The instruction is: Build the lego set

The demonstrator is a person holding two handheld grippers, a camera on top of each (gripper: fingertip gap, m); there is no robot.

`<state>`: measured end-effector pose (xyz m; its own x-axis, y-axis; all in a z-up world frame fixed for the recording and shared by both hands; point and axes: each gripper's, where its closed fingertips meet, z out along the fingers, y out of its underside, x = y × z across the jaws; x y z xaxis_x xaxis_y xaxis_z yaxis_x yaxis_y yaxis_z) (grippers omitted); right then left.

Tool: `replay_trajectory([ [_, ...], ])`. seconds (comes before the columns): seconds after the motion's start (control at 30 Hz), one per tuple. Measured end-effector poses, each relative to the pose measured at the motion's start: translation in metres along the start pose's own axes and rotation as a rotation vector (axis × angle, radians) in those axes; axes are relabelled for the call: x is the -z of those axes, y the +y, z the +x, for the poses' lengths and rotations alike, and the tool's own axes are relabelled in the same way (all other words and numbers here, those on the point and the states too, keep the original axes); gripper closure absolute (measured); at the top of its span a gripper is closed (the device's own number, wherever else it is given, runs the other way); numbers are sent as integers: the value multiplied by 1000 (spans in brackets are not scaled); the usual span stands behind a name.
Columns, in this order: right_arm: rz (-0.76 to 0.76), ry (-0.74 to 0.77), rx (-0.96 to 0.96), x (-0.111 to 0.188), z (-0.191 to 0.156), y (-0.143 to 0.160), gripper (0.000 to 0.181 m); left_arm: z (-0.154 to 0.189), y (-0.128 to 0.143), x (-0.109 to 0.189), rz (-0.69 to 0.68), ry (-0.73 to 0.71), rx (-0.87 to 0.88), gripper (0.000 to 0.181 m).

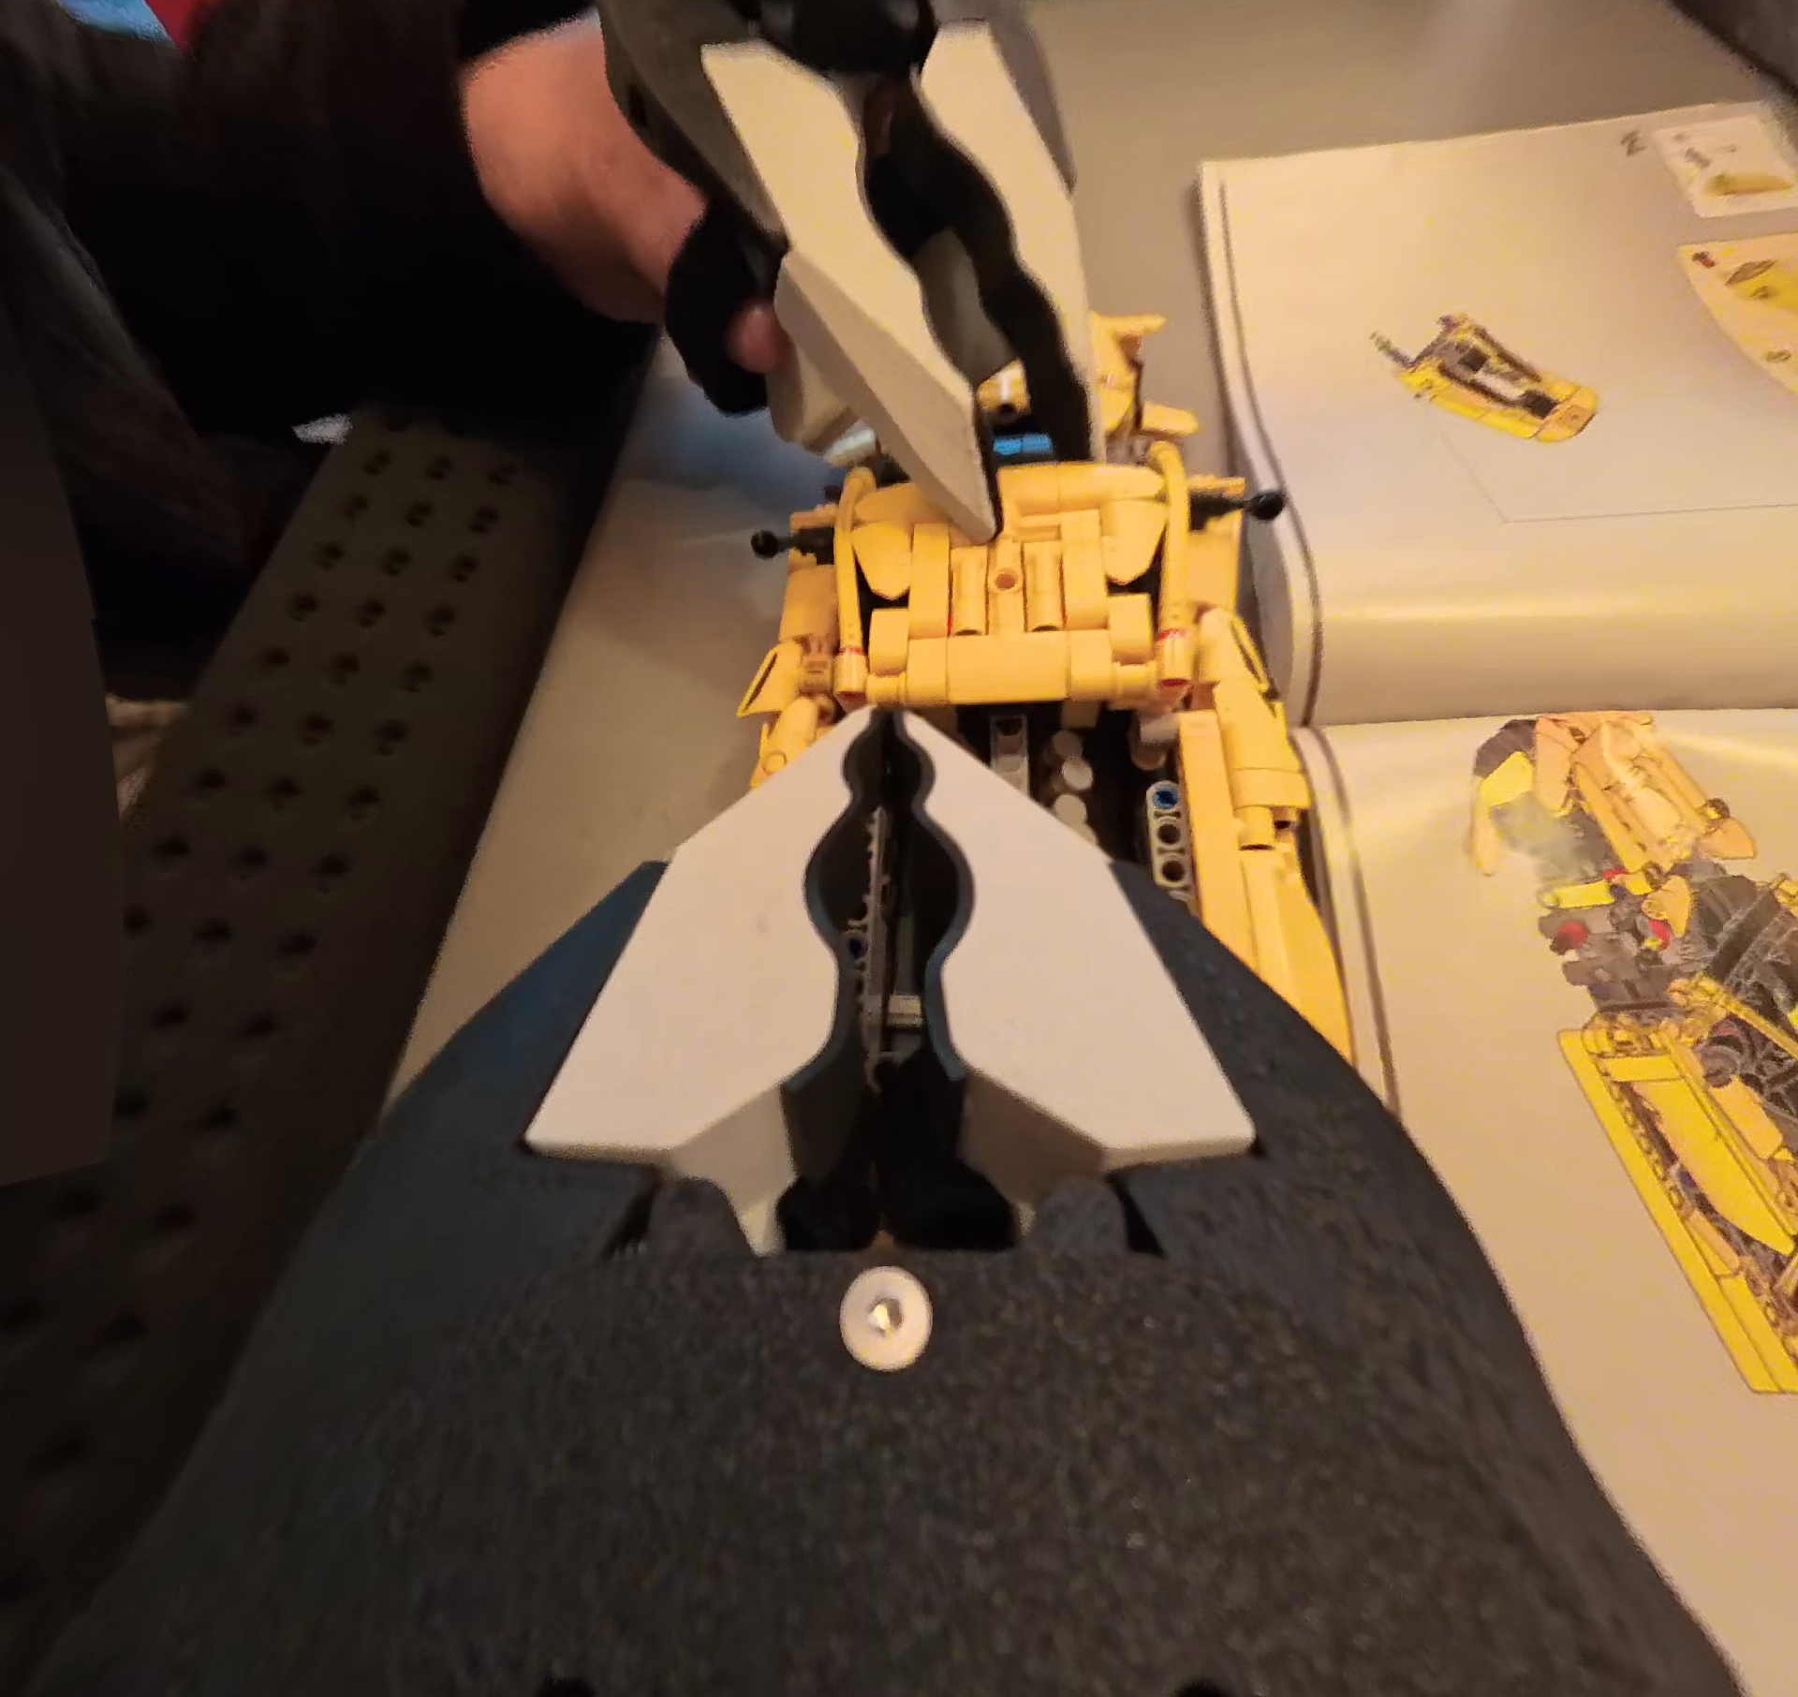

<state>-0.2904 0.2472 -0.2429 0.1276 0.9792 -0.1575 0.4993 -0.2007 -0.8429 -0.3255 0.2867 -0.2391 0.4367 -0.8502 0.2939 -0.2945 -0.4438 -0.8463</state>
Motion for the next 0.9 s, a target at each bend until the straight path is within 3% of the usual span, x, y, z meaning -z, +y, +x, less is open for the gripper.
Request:
replay_trajectory([
  [0.1, 7, 14, -25, 12, 9, -2, 181, 0, 0, 0, 0, 2, 1, 153],
  [0.33, -38, 2, 4, -6, 1, 5, 171, 0, 0, 0, 0, 1, 1, 153],
  [0.5, -52, -94, -291, 3, -12, 4, 156, 0, 0, 0, 4, 2, -4, 153],
  [0.63, 81, -126, -562, 25, -22, -12, 143, 0, 0, 2, 5, -15, -2, 150],
  [0.67, 158, -129, -674, 33, -22, -17, 135, 0, 0, 3, 4, -17, -6, 149],
  [0.77, 459, -168, -993, 53, -22, -33, 139, 4, 3, 10, 5, 4, -60, 149],
  [0.83, 549, -128, -1075, 49, -26, -33, 129, 11, 6, 11, 3, 54, -68, 149],
  [0.9, 625, -192, -1168, 42, -34, -44, 120, 13, 7, 10, 1, 81, -50, 149],
])
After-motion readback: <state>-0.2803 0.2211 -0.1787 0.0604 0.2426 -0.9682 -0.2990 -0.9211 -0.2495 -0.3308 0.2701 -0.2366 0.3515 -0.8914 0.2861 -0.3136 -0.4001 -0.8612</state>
